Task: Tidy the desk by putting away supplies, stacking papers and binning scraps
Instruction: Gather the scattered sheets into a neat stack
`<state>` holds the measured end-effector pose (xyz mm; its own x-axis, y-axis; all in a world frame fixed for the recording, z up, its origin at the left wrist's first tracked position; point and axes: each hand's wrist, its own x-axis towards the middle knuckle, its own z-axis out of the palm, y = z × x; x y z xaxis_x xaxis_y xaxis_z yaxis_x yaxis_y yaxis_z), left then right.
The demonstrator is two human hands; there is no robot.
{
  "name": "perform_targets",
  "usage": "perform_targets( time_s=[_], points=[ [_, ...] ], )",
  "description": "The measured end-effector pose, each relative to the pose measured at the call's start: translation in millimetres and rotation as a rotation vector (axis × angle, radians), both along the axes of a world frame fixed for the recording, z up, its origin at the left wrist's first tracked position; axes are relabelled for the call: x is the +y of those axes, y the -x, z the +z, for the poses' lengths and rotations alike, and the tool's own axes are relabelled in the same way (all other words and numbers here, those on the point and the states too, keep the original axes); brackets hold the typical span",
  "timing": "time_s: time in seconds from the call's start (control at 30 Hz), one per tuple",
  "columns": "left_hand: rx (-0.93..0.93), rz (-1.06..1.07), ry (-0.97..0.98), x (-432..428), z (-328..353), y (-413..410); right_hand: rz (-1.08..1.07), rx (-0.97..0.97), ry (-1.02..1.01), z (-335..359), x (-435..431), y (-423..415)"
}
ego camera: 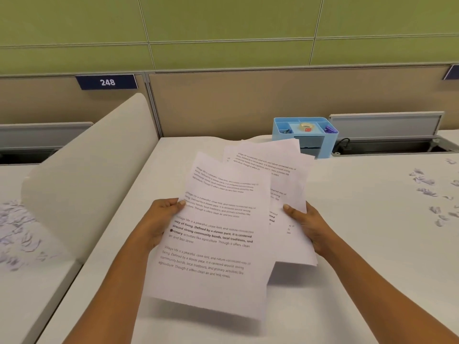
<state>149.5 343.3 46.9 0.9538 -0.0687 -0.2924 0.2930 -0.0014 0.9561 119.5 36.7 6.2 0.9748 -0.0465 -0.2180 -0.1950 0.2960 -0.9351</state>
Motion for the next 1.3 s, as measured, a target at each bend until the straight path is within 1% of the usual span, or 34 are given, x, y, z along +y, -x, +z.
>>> perform_targets(
  time_s=[0.17, 0.3, 0.43, 0.57, 0.63, 0.83, 0.93, 1.07, 1.17, 1.23, 1.3],
  points=[
    [-0.072, 0.182, 0.085, 19, 7, -5, 0.05, 0.026, 0.018, 2, -12, 4],
    [-0.073, 0.195, 0.164, 21, 17, -8, 0.154, 0.049, 0.056, 3, -15, 8],
    [-0.066, 0.161, 0.147, 3, 14, -8, 0.229, 0.075, 0.083, 6, -7, 11],
    [-0.064, 0.191, 0.05, -18, 2, -8, 0.25, 0.074, 0.105, 8, 1, 13],
    [-0.056, 0.167, 0.029, -23, -4, -8, 0.236, 0.08, 0.101, 10, 4, 13],
    [0.095, -0.042, 0.149, -29, -14, 2, 0.263, 0.074, 0.082, 13, 12, 13],
    [0.108, -0.069, 0.208, -32, -22, 9, 0.282, 0.027, 0.049, 16, 19, 15],
    [-0.038, 0.04, 0.299, -35, -18, 17, 0.236, -0.036, 0.057, 21, 31, 15],
    [-0.221, 0.143, 0.286, -31, -4, 23, 0.204, -0.127, 0.115, 31, 43, 13],
    [-0.363, 0.188, 0.259, -27, 9, 29, 0.194, -0.201, 0.172, 40, 53, 12],
    [-0.48, 0.215, 0.268, -21, 23, 37, 0.17, -0.265, 0.187, 49, 65, 11]
  ],
)
